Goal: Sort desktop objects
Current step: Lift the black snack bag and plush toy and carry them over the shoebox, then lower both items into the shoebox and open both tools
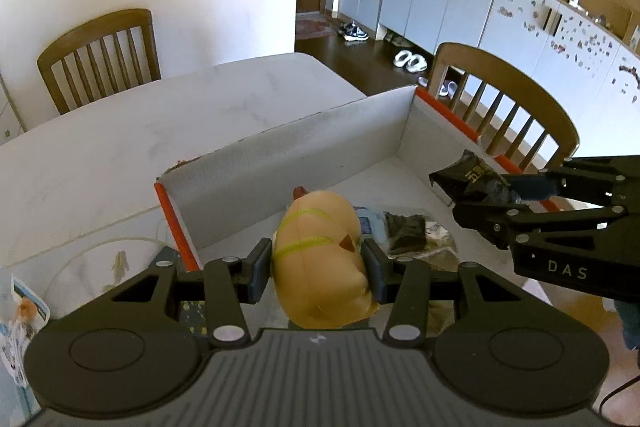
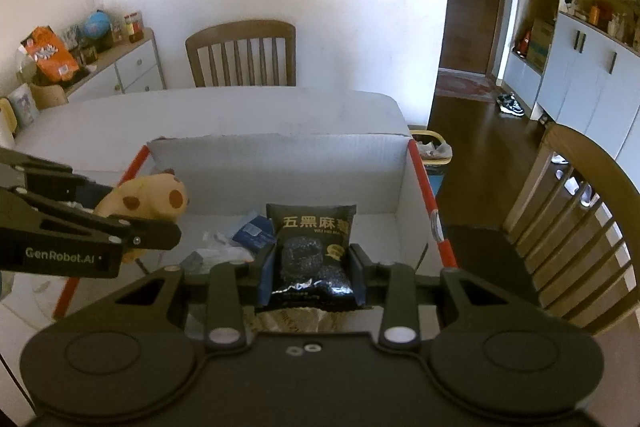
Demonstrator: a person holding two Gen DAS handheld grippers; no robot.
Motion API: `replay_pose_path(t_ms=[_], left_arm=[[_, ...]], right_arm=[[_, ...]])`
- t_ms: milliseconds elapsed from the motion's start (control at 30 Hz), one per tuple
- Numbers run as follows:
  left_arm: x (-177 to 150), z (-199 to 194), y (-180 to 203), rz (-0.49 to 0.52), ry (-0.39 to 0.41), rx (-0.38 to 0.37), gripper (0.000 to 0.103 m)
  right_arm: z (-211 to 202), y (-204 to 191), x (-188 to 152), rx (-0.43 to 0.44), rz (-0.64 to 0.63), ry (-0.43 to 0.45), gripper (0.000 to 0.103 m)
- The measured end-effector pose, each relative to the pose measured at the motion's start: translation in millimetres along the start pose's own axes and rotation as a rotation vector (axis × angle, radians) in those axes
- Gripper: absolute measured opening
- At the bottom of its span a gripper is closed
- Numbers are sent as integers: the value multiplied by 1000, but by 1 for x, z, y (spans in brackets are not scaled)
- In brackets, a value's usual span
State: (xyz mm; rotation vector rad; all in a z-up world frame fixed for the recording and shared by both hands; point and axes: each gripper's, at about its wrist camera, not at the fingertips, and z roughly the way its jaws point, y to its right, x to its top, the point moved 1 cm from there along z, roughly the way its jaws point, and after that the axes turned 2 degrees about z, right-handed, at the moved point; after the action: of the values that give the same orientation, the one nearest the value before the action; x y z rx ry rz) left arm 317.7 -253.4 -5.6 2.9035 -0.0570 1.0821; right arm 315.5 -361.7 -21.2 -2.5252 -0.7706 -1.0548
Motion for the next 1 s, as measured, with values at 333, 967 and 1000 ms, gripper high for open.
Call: replay_pose_path(t_ms=[333,967,1000], left_arm=[[18,34,-8,48,-73,5,47],[26,90,-9,122,-229,0,47],[26,91,-9,122,-231,0,47]], right_arm=[[33,2,10,28,-46,-61,36],[88,2,17,41,-123,-246,36],[90,2,17,41,-121,-254,36]])
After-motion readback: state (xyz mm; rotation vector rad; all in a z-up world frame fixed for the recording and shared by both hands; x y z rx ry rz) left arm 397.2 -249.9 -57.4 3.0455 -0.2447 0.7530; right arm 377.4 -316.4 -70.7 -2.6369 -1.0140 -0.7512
